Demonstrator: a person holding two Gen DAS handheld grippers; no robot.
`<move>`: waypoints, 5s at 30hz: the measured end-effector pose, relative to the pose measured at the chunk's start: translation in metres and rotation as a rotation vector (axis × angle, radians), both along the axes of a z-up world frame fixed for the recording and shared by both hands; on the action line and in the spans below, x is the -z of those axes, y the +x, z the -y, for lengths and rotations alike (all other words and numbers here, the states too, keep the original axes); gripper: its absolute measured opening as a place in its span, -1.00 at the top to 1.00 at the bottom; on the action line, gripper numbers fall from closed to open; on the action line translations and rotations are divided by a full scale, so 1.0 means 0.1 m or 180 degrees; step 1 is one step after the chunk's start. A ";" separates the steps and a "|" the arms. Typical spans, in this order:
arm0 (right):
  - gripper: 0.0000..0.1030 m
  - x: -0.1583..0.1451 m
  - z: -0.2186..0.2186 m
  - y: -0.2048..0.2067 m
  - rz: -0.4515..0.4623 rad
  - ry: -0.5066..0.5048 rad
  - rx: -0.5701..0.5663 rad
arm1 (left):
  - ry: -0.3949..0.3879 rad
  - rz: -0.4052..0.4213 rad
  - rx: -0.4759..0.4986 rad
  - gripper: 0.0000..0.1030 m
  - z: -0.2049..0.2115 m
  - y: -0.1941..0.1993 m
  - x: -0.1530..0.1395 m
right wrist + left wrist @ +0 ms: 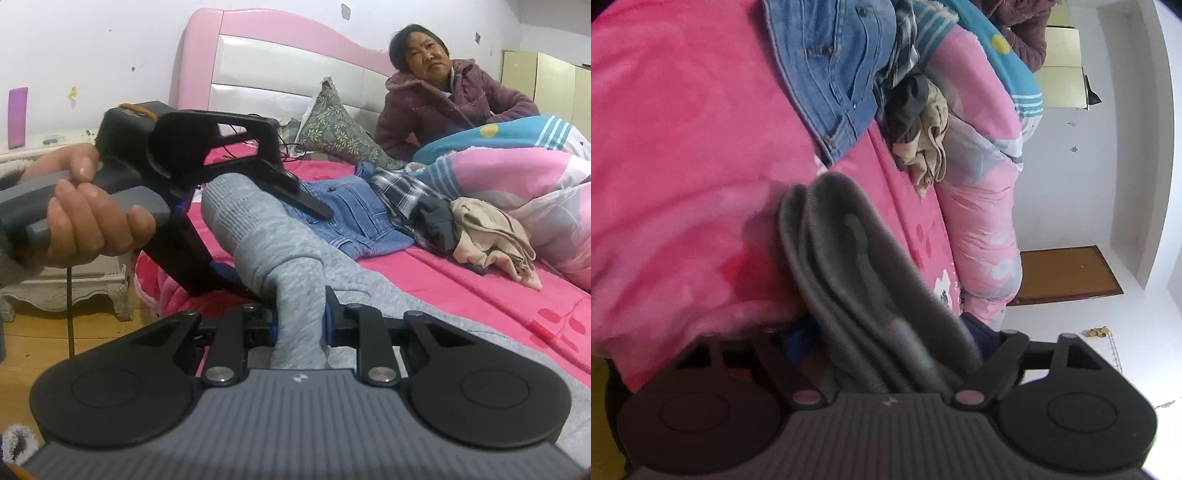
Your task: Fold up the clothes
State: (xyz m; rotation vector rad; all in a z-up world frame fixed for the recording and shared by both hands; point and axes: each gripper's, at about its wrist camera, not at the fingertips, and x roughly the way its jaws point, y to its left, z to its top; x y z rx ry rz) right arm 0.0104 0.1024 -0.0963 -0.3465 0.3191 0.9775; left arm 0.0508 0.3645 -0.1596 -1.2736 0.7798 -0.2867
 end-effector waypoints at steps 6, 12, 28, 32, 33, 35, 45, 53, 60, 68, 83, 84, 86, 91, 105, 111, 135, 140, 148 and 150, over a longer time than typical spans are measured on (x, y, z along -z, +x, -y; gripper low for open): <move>0.68 -0.03 -0.13 0.02 0.0044 -0.0088 -0.0070 | 0.0433 0.0013 0.0051 0.46 -0.13 0.10 -0.19; 0.69 -0.33 -0.63 0.20 0.0378 -0.0177 -0.0190 | 0.0881 0.0335 0.0027 0.55 -0.54 0.34 -0.75; 0.07 0.18 -1.60 0.76 -0.0201 -0.0433 -0.0216 | 0.1541 -0.0045 -0.0016 0.10 -1.21 0.80 -0.45; -0.31 -0.11 -1.17 0.63 -0.0313 0.0049 -0.0284 | 0.1809 0.0133 -0.0284 -0.11 -1.20 0.52 -0.84; -0.45 -0.19 -1.04 0.59 -0.0360 0.0183 -0.0306 | 0.1868 0.0179 -0.0357 -0.12 -1.18 0.44 -0.94; -0.56 -0.32 -0.74 0.54 -0.0502 0.0397 -0.0311 | 0.2070 0.0277 -0.0519 -0.23 -1.10 0.32 -1.12; -0.98 -0.49 1.34 0.31 -0.0924 0.0725 0.0817 | 0.2951 0.1246 -0.0182 -0.79 0.56 -0.02 -1.64; -0.98 -0.37 3.19 -0.19 -0.0828 0.1353 0.2666 | 0.2681 0.1619 0.0931 -0.99 2.27 0.17 -1.29; -0.98 -0.10 4.28 -0.61 -0.0476 0.1432 0.3517 | 0.2664 0.1639 0.1435 -1.00 3.31 0.26 -0.96; -0.97 0.18 4.76 -0.19 -0.0808 0.1490 0.3713 | 0.3610 0.1652 0.1023 -1.00 3.89 0.14 -0.79; -0.34 0.23 4.83 1.36 -0.1013 0.0655 0.3112 | 0.3684 0.1677 0.1206 -0.07 4.04 0.57 -0.55; -0.29 0.27 4.79 1.48 -0.1036 0.0546 0.3053 | 0.3681 0.1677 0.1217 -0.06 4.02 0.58 -0.53; -0.05 0.37 4.71 1.71 -0.1076 0.0226 0.3016 | 0.3697 0.1719 0.1248 -0.06 3.97 0.58 -0.50; 0.77 0.19 4.91 1.98 -0.1322 0.0539 0.3104 | 0.3624 0.1783 0.1431 -0.23 3.88 0.59 -0.44; 0.79 -1.47 5.29 0.26 -0.0403 0.1807 0.3046 | 0.3169 0.1801 0.1279 -0.42 3.54 0.58 -0.50; 0.79 -1.17 5.48 -0.46 -0.0628 0.2045 0.3421 | 0.3100 0.1671 0.1165 -0.43 3.35 0.60 -0.54; 0.56 -0.25 5.53 1.00 -0.0289 -0.0213 0.4127 | 0.3852 0.0887 0.1142 -0.43 3.66 1.87 -0.28; 0.55 -0.31 5.51 0.79 -0.0265 -0.0215 0.4128 | 0.3811 0.1014 0.1067 -0.43 3.64 1.81 -0.30; 0.53 -0.49 4.57 1.42 -0.0036 -0.0796 0.2344 | 0.3618 0.1208 0.1147 -0.49 3.53 1.64 -0.39; 0.53 -0.40 4.27 1.72 -0.0090 -0.1073 0.1713 | 0.3582 0.1238 0.1259 -0.49 3.52 1.62 -0.31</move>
